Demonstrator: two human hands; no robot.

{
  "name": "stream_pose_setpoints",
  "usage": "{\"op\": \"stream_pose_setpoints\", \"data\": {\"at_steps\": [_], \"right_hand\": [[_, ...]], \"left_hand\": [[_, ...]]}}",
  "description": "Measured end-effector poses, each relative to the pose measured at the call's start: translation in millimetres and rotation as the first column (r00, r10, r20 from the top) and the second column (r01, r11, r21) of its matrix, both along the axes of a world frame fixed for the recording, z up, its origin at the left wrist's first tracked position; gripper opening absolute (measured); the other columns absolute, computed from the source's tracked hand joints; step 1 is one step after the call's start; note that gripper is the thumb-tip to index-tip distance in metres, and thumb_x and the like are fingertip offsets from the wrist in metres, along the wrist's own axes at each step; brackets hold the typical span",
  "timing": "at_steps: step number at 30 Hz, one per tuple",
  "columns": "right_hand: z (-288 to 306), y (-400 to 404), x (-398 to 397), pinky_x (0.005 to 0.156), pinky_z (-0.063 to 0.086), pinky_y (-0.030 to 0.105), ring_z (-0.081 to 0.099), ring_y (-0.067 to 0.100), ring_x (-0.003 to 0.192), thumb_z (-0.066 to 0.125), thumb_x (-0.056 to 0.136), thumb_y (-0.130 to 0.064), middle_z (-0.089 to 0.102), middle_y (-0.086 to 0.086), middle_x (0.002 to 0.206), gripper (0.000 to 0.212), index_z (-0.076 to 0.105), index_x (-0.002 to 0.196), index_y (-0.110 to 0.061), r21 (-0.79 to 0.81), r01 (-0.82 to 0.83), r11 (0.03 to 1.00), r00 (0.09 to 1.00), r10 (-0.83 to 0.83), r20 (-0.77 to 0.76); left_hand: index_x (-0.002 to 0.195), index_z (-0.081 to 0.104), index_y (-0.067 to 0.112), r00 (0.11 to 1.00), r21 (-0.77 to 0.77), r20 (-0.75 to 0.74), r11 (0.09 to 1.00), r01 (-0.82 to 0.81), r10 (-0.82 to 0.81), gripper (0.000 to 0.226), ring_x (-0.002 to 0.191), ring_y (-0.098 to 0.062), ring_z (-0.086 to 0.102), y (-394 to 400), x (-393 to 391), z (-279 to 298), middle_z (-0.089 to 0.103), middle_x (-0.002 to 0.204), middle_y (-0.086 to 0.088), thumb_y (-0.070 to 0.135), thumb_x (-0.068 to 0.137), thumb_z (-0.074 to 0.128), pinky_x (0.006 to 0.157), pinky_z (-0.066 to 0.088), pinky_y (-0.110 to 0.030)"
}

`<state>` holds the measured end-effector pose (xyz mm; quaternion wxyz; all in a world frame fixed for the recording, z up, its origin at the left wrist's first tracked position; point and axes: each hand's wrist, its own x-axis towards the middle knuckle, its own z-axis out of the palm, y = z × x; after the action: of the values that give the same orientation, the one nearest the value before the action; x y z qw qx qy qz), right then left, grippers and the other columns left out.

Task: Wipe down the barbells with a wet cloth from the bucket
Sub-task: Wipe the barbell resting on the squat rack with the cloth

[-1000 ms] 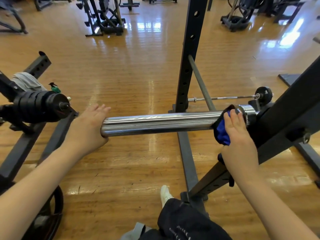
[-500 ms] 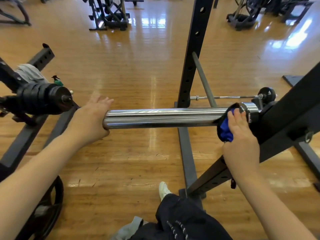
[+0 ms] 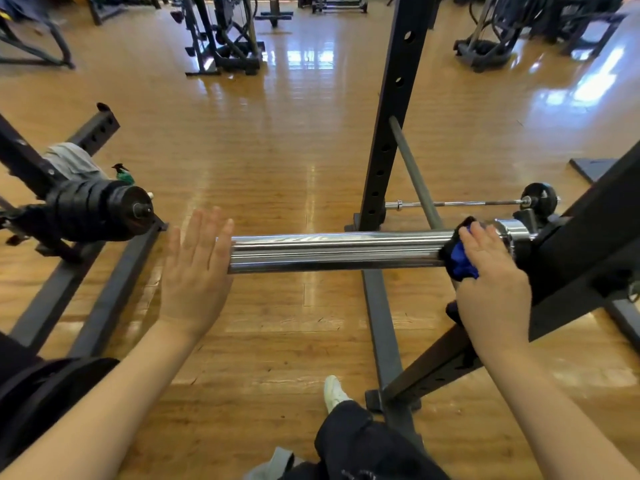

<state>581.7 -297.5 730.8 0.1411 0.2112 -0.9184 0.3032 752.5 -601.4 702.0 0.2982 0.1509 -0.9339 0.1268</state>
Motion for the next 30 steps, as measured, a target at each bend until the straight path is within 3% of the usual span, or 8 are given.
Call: {"op": "stream_pose_setpoints", "data": {"at_steps": [4, 8, 11, 17, 21, 24, 26, 30], "right_hand": [[-5.6, -17.3, -1.1, 0.115, 0.011, 0.033, 0.018, 0.026, 0.143, 0.051, 0.074, 0.018, 0.033, 0.014, 0.149, 0.068, 0.040, 0.140, 0.001, 0.052, 0.041, 0.998, 0.999, -0.041, -0.017], [-6.4, -22.5, -10.2, 0.113, 0.021, 0.053, 0.033, 0.036, 0.135, 0.057, 0.069, 0.013, 0.046, 0.022, 0.137, 0.061, 0.049, 0.129, 0.007, 0.116, 0.004, 0.993, 0.995, 0.007, -0.095], [-9.2, -21.4, -8.7, 0.116, 0.014, 0.050, 0.028, 0.034, 0.138, 0.061, 0.075, -0.001, 0.042, 0.021, 0.141, 0.061, 0.045, 0.133, 0.006, 0.125, -0.021, 0.992, 0.994, 0.034, -0.105], [-11.6, -11.8, -8.4, 0.117, 0.004, 0.042, 0.014, 0.025, 0.143, 0.045, 0.088, -0.038, 0.031, 0.015, 0.150, 0.066, 0.036, 0.141, 0.000, 0.064, -0.142, 0.988, 0.985, 0.148, -0.092], [-23.2, -2.4, -9.1, 0.110, 0.028, 0.056, 0.027, 0.020, 0.137, 0.043, 0.093, -0.010, 0.046, 0.014, 0.140, 0.043, 0.047, 0.134, 0.000, -0.107, -0.170, 0.980, 0.972, 0.148, -0.183], [-39.4, 6.0, -7.9, 0.112, 0.029, 0.045, 0.031, 0.021, 0.136, 0.035, 0.094, -0.006, 0.048, 0.013, 0.138, 0.042, 0.047, 0.133, 0.001, -0.139, -0.146, 0.979, 0.959, 0.105, -0.265], [-38.8, 2.0, -9.0, 0.114, 0.027, 0.033, 0.036, 0.021, 0.134, 0.031, 0.093, -0.009, 0.051, 0.014, 0.134, 0.043, 0.050, 0.130, 0.001, -0.177, -0.109, 0.978, 0.962, 0.059, -0.268], [-22.3, -12.1, -11.5, 0.108, 0.032, 0.038, 0.047, 0.031, 0.126, 0.035, 0.091, -0.005, 0.059, 0.019, 0.124, 0.039, 0.059, 0.121, 0.005, -0.223, -0.040, 0.974, 0.978, -0.007, -0.207]], "left_hand": [[0.134, 0.041, -0.001, 0.994, 0.043, -0.099, 0.998, 0.046, -0.042, 0.058, 0.137, -0.037, 0.028, -3.3, -7.8, -0.8, 0.043, 0.140, -0.026, -0.007, 0.080, 0.062, 0.115, 0.015, -0.049], [0.131, 0.045, -0.002, 0.994, 0.105, -0.090, 0.992, 0.067, -0.058, 0.054, 0.136, -0.038, 0.031, -6.0, -11.2, 2.0, 0.046, 0.138, -0.026, -0.003, 0.078, 0.055, 0.118, 0.009, -0.041], [0.129, 0.048, -0.003, 0.994, 0.132, -0.094, 0.989, 0.059, -0.047, 0.054, 0.135, -0.039, 0.032, -3.4, -12.5, 2.2, 0.047, 0.137, -0.026, -0.005, 0.075, 0.054, 0.118, 0.008, -0.040], [0.126, 0.050, -0.004, 0.996, 0.137, -0.076, 0.989, 0.048, -0.038, 0.054, 0.134, -0.042, 0.032, -2.2, -12.3, 3.7, 0.047, 0.136, -0.028, -0.013, 0.073, 0.058, 0.115, 0.017, -0.048], [0.123, 0.052, -0.008, 0.997, 0.116, 0.004, 0.990, 0.077, -0.078, 0.064, 0.127, -0.041, 0.041, -5.9, -10.3, 11.0, 0.052, 0.130, -0.028, -0.017, 0.062, 0.071, 0.118, 0.014, -0.035], [0.125, 0.053, -0.008, 0.991, 0.185, 0.116, 0.982, 0.041, -0.063, 0.076, 0.126, -0.040, 0.044, -9.2, -8.7, 20.1, 0.052, 0.131, -0.027, -0.014, 0.053, 0.079, 0.117, 0.009, -0.026], [0.129, 0.052, -0.003, 0.978, 0.251, 0.206, 0.968, -0.011, -0.042, 0.082, 0.131, -0.038, 0.040, -8.5, -11.3, 27.1, 0.051, 0.135, -0.023, -0.010, 0.053, 0.081, 0.114, 0.018, -0.034], [0.142, 0.042, 0.009, 0.939, 0.331, 0.342, 0.939, -0.092, -0.029, 0.083, 0.142, -0.026, 0.025, -6.0, -18.2, 44.9, 0.040, 0.147, -0.010, 0.003, 0.067, 0.077, 0.112, 0.021, -0.036]]}}
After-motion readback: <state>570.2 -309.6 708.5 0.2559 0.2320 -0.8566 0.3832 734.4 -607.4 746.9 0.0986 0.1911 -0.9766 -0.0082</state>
